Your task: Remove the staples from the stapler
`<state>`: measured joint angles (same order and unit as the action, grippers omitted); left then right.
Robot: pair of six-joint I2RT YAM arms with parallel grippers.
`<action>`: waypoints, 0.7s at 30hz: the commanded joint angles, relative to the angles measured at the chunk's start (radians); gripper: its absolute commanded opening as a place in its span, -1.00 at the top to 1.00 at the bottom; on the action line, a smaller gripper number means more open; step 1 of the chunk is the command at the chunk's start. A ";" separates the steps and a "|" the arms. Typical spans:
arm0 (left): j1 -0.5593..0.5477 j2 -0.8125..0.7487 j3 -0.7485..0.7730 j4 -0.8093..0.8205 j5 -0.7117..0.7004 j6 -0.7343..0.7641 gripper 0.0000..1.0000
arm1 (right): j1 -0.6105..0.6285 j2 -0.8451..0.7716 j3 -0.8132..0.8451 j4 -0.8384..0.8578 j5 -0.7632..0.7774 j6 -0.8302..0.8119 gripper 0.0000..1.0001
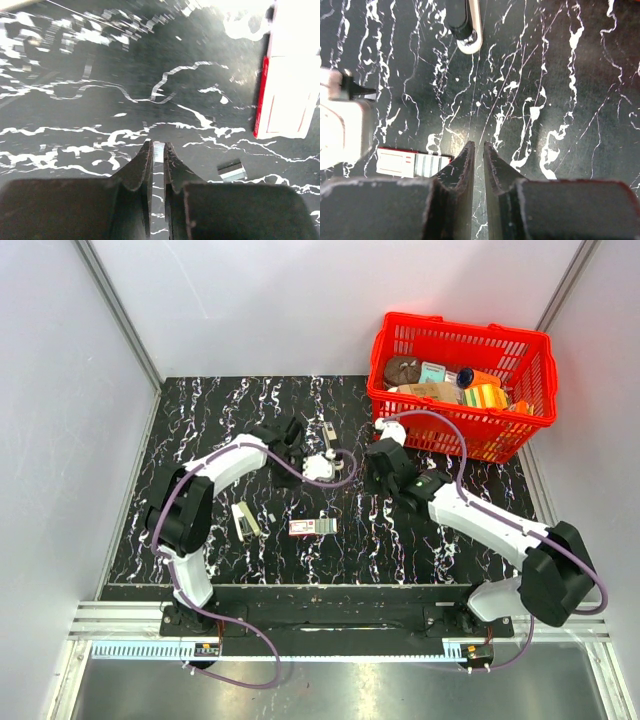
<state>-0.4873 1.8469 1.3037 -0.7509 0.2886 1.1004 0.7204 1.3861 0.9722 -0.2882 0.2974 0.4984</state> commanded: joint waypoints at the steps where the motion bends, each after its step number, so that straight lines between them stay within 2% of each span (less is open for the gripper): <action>1: 0.029 -0.092 0.163 -0.054 0.164 -0.146 1.00 | -0.019 -0.079 0.091 -0.023 0.032 -0.040 0.63; 9: 0.091 -0.205 0.286 -0.024 0.462 -0.394 1.00 | -0.026 -0.154 0.152 -0.028 -0.009 -0.038 0.60; 13: 0.174 -0.277 0.247 0.190 0.679 -0.710 1.00 | -0.029 -0.220 0.145 0.032 -0.088 -0.035 0.44; 15: 0.214 -0.314 0.174 0.434 0.791 -0.973 1.00 | -0.032 -0.254 0.138 0.073 -0.159 -0.037 0.32; 16: 0.226 -0.334 0.122 0.600 0.828 -1.189 1.00 | -0.033 -0.268 0.138 0.096 -0.194 -0.037 0.26; 17: 0.236 -0.345 0.089 0.742 0.866 -1.329 1.00 | -0.036 -0.283 0.137 0.121 -0.225 -0.035 0.17; 20: 0.245 -0.336 -0.010 1.301 0.925 -1.834 1.00 | -0.039 -0.303 0.152 0.171 -0.293 -0.020 -0.04; 21: 0.245 -0.336 -0.068 1.554 0.917 -2.033 1.00 | -0.041 -0.306 0.155 0.185 -0.334 -0.014 -0.10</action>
<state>-0.2394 1.5249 1.3621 -0.0643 1.0435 -0.1287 0.6914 1.1149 1.0870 -0.2234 0.1108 0.4725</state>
